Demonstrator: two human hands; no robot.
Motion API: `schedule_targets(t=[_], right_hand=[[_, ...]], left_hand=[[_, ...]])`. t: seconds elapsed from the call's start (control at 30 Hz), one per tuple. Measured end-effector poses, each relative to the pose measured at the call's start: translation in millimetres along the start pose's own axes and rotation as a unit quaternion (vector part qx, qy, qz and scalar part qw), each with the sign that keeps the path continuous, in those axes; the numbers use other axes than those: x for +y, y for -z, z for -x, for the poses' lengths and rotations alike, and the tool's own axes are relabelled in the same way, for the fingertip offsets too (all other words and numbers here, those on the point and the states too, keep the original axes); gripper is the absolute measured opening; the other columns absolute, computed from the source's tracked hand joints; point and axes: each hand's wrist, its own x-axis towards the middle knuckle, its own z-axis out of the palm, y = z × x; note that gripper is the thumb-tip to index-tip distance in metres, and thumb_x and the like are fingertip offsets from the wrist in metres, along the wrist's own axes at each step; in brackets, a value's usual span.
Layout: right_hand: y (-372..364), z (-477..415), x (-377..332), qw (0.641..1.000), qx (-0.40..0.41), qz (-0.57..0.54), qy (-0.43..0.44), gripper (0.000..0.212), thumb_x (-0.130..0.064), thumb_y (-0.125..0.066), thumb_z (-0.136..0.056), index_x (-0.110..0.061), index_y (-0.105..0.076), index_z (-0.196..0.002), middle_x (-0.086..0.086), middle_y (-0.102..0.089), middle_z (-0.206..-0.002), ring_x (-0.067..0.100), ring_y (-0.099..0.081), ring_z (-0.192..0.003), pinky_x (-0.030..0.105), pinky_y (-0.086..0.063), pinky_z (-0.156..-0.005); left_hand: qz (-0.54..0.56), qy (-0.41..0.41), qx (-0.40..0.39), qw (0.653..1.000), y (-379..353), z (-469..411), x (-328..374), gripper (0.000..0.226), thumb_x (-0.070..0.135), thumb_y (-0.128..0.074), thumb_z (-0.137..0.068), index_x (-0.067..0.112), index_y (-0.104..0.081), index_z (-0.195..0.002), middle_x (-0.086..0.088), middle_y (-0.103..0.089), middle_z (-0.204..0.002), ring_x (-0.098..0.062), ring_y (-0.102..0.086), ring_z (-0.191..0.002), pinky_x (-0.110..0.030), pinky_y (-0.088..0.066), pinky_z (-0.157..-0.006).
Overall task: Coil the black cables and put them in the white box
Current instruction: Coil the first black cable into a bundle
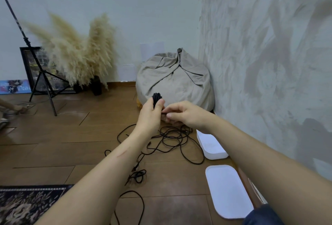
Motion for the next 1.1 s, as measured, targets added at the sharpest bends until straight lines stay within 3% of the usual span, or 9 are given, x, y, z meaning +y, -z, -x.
schedule_targets(t=[0.2, 0.33, 0.4, 0.5, 0.57, 0.73, 0.83, 0.93, 1.1], right_hand=[[14, 0, 6, 0.989, 0.081, -0.120, 0.024, 0.021, -0.007, -0.052, -0.103, -0.005, -0.069, -0.114, 0.012, -0.064, -0.097, 0.015, -0.063, -0.088, 0.033, -0.055, -0.094], [15, -1, 5, 0.980, 0.104, -0.168, 0.025, 0.014, -0.008, -0.059, -0.100, -0.007, -0.070, -0.108, 0.017, -0.066, -0.096, 0.024, -0.067, -0.093, 0.046, -0.058, -0.093], [16, -1, 4, 0.985, 0.139, -0.103, 0.027, 0.012, -0.010, -0.062, -0.098, -0.008, -0.066, -0.109, 0.024, -0.066, -0.096, 0.023, -0.068, -0.094, 0.050, -0.056, -0.092], [20, 0, 3, 0.987, 0.153, 0.006, 0.047, 0.022, -0.016, -0.063, -0.098, -0.016, -0.061, -0.119, 0.022, -0.071, -0.096, 0.016, -0.067, -0.089, 0.044, -0.056, -0.089], [24, 1, 4, 0.981, 0.150, 0.098, 0.071, 0.033, -0.019, -0.062, -0.098, -0.024, -0.058, -0.131, 0.008, -0.075, -0.088, 0.011, -0.067, -0.086, 0.037, -0.053, -0.086], [29, 0, -2, 0.953, 0.091, 0.284, 0.049, 0.063, -0.013, -0.051, -0.101, -0.048, -0.035, -0.150, -0.007, -0.072, -0.083, 0.008, -0.065, -0.082, 0.036, -0.053, -0.086], [30, 4, -8, 0.968, 0.017, 0.249, 0.023, 0.057, -0.007, -0.045, -0.103, -0.043, -0.043, -0.148, 0.005, -0.072, -0.095, 0.019, -0.066, -0.089, 0.041, -0.055, -0.088], [33, 6, -11, 0.976, -0.013, 0.216, -0.004, 0.050, -0.003, -0.042, -0.103, -0.034, -0.049, -0.141, 0.011, -0.070, -0.108, 0.031, -0.066, -0.099, 0.042, -0.056, -0.086], [37, 3, -9, 0.985, -0.017, 0.170, -0.028, 0.042, -0.003, -0.041, -0.104, -0.031, -0.052, -0.133, 0.025, -0.064, -0.117, 0.025, -0.058, -0.091, 0.026, -0.053, -0.067]], left_hand=[[0.093, -0.001, -0.149, 0.984, -1, 7, 13, 0.025, 0.028, -0.053, -0.106, 0.019, -0.060, -0.128, 0.002, -0.070, -0.122, -0.009, -0.065, -0.115, -0.027, -0.050, -0.101], [0.050, -0.045, -0.134, 0.989, 2, 7, 13, 0.024, 0.018, -0.057, -0.104, 0.019, -0.060, -0.127, 0.005, -0.070, -0.119, -0.007, -0.065, -0.112, -0.023, -0.050, -0.095], [0.032, -0.044, -0.128, 0.990, 2, 8, 12, 0.023, 0.017, -0.055, -0.104, 0.018, -0.060, -0.127, 0.003, -0.069, -0.115, -0.010, -0.064, -0.108, -0.025, -0.049, -0.091], [0.026, -0.036, -0.135, 0.990, 1, 8, 9, 0.020, 0.018, -0.053, -0.105, 0.017, -0.060, -0.124, 0.005, -0.068, -0.105, -0.004, -0.063, -0.096, -0.025, -0.047, -0.084], [0.018, -0.042, -0.141, 0.989, 0, 8, 9, 0.018, 0.019, -0.053, -0.105, 0.017, -0.060, -0.121, 0.008, -0.066, -0.101, 0.000, -0.062, -0.092, -0.023, -0.046, -0.081], [-0.005, -0.042, -0.170, 0.985, -4, 11, 7, 0.020, 0.019, -0.055, -0.104, 0.021, -0.058, -0.123, 0.005, -0.068, -0.115, -0.011, -0.064, -0.109, -0.030, -0.050, -0.094], [-0.039, -0.063, -0.184, 0.980, -4, 11, 7, 0.020, 0.019, -0.055, -0.103, 0.024, -0.059, -0.121, 0.011, -0.068, -0.110, 0.001, -0.063, -0.102, -0.023, -0.050, -0.089], [-0.069, -0.085, -0.201, 0.974, -1, 12, 10, 0.011, 0.018, -0.056, -0.102, 0.023, -0.062, -0.110, 0.015, -0.063, -0.087, 0.011, -0.057, -0.072, -0.010, -0.040, -0.063], [-0.076, -0.092, -0.192, 0.974, 0, 11, 8, 0.010, 0.026, -0.063, -0.099, 0.018, -0.066, -0.103, 0.010, -0.059, -0.078, -0.001, -0.049, -0.064, -0.025, -0.038, -0.063]])
